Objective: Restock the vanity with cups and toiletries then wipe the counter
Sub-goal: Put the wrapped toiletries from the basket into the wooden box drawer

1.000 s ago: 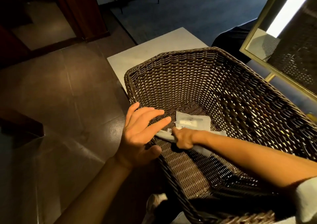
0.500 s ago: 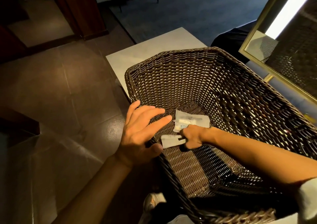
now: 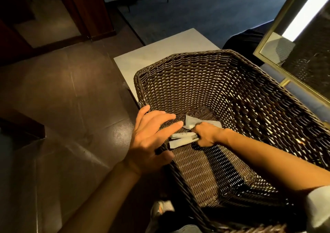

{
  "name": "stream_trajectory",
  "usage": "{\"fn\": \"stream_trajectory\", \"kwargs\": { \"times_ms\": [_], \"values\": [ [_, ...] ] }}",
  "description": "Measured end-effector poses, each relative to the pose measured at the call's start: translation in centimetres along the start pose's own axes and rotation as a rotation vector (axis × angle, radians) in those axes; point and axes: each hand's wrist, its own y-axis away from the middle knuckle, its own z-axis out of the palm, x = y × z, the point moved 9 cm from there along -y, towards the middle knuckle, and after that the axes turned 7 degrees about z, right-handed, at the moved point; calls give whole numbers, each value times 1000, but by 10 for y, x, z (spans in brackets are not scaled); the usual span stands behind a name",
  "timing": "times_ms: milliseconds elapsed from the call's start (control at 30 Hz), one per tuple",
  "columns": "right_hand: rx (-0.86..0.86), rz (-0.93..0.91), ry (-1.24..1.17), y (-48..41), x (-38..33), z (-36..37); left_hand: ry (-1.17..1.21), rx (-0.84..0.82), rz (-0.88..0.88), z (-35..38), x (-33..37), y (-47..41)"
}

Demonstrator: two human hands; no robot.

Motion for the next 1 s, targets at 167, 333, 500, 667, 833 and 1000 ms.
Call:
{"fn": "stream_trajectory", "kwargs": {
  "times_ms": [167,333,500,667,833,1000],
  "values": [
    [196,24,-67,-5,4,-31,-5,-9,2,1,0,1],
    [128,179,5,-13,24,-18,-6,-1,-4,1,-1,3],
    [9,202,8,-12,25,-12,-17,-23,-6,2,-1,2],
    [-37,218,60,6,16,-23,-22,-50,-22,2,-3,2],
    [130,116,-19,38,3,-67,-37,-57,-15,0,-1,2],
    [399,20,40,109,1,-109,-53,-100,-17,-4,1,3]
  ]
}}
